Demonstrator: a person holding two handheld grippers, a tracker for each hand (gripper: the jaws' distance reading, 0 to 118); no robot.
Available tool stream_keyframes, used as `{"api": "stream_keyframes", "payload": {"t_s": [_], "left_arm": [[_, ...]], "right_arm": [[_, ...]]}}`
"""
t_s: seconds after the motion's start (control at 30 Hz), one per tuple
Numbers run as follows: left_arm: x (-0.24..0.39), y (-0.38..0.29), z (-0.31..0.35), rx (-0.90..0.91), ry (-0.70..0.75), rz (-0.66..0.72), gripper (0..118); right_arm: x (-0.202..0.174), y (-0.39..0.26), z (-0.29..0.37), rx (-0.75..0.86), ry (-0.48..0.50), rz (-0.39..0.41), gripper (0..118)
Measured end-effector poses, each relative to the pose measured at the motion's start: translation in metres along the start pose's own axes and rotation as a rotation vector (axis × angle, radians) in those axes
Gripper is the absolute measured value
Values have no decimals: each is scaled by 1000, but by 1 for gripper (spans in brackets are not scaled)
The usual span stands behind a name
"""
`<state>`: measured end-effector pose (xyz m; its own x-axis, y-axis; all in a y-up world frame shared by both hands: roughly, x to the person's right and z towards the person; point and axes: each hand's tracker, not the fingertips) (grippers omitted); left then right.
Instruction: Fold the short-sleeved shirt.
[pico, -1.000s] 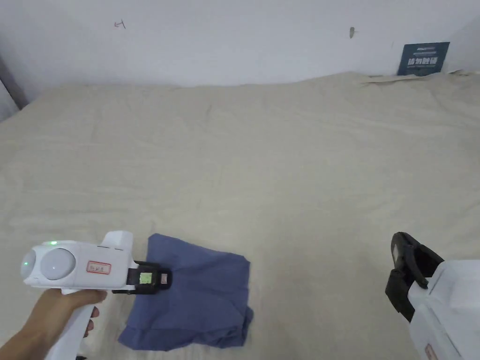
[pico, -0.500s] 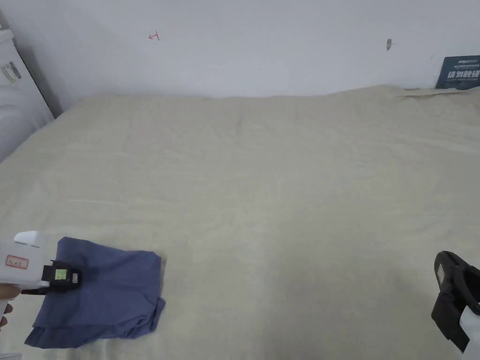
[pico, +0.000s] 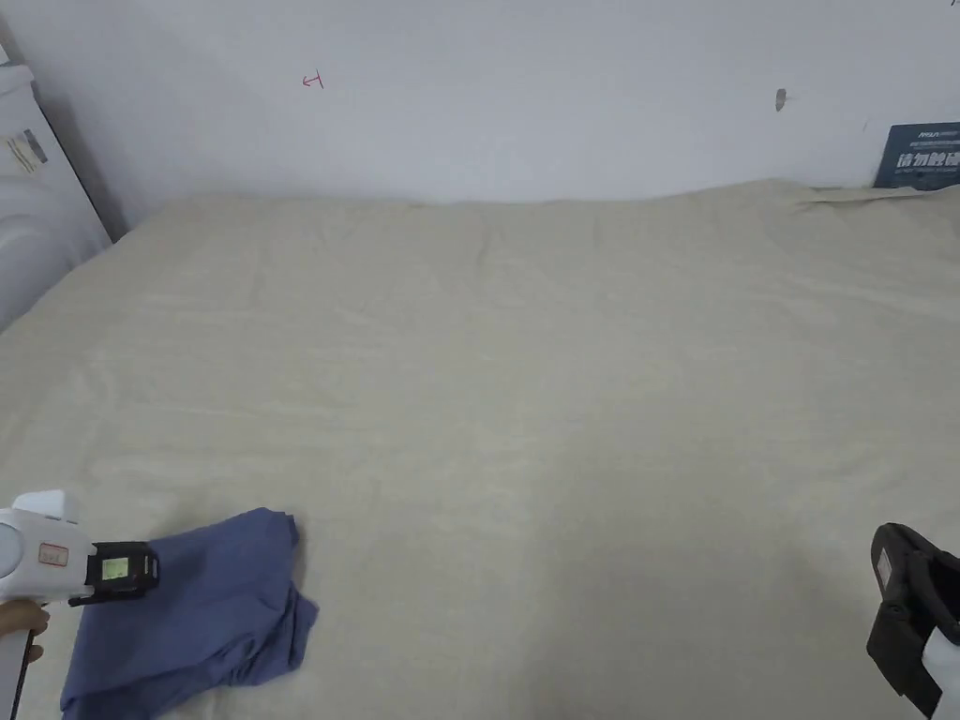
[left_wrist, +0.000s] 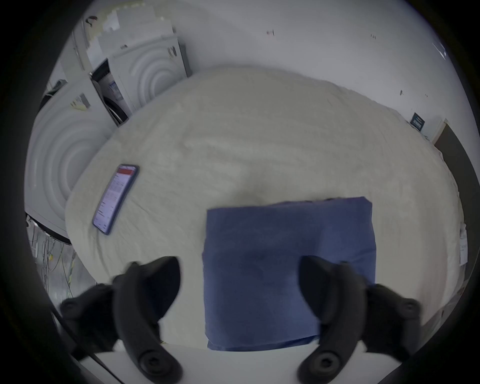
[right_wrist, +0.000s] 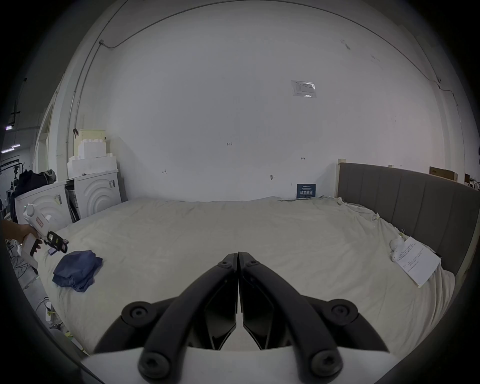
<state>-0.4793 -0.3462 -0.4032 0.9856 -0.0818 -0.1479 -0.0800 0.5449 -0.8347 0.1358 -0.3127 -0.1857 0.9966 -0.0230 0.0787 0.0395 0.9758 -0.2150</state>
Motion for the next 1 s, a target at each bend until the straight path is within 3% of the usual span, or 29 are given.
{"api": "stream_keyframes", "payload": {"t_s": [0.23,0.4,0.73,1.0], "left_arm": [[14,-5,47,288,65,28,115],[32,-11,96,515,3,92,115],[95,-33,192,938,14,49,118],[153,-59,221,1037,-1,19,118]], "right_arm": [[4,16,1,5,-33,32,0],[3,36,6,39,-47,54,0],[7,65,15,122,-43,69,0],[11,77,21,176,-48,73,0]]}}
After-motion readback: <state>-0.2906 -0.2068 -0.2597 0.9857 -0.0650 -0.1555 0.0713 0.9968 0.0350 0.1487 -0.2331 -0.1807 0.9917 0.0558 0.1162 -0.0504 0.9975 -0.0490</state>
